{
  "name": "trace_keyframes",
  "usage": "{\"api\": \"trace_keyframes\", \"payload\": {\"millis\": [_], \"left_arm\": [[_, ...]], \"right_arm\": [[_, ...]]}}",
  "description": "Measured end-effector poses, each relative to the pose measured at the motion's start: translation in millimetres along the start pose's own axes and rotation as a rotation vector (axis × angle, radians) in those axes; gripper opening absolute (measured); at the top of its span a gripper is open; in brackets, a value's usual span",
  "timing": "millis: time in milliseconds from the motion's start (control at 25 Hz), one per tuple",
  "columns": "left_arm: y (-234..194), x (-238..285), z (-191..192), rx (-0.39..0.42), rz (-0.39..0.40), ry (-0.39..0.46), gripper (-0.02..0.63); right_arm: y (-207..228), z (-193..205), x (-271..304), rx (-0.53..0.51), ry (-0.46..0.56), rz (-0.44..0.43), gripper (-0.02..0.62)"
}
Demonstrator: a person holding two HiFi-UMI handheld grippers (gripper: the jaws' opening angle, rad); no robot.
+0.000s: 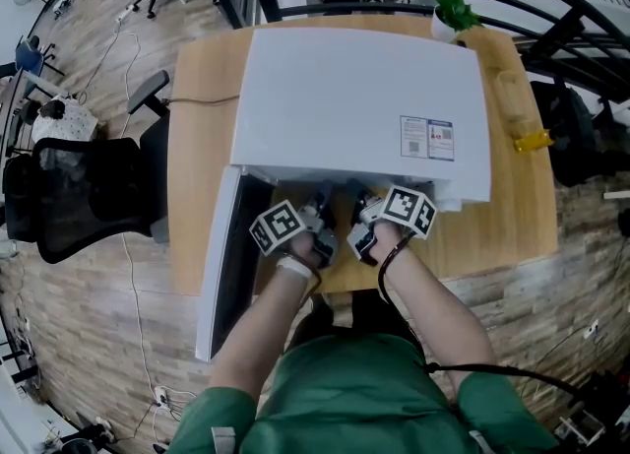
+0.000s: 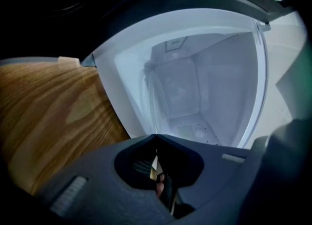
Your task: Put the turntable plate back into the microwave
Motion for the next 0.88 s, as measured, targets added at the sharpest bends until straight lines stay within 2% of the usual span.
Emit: {"api": "trace_keyframes", "payload": {"millis": [400, 560, 680, 880], "left_arm": [[1, -5, -1, -0.002, -0.001, 0.004, 0.011], [-2, -11, -1, -0.004, -0.007, 0.005, 0.011], [-2, -14, 1, 0.003, -0.009, -0.001, 0.011], [3, -17, 10, 0.036, -0.008, -0.027, 0.012]], "right_arm": [[-12, 4, 9, -0.087, -0.035, 0.044, 0.042], [-12, 6, 8, -0.088, -0.021, 0.014, 0.061], [-13, 6, 4, -0.079, -0.011, -0.008, 0.101], [-12, 10, -9, -0.078, 0.013, -0.02, 0.103]]}}
Point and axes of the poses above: the fingertips, and each gripper's own axes: x forward along the fingers, y to its right, z out of its underside, the point moved 8 cm from there along -x, backward along the fingers, and after that the axes turned 1 degree about -z, right-handed, at the moved point
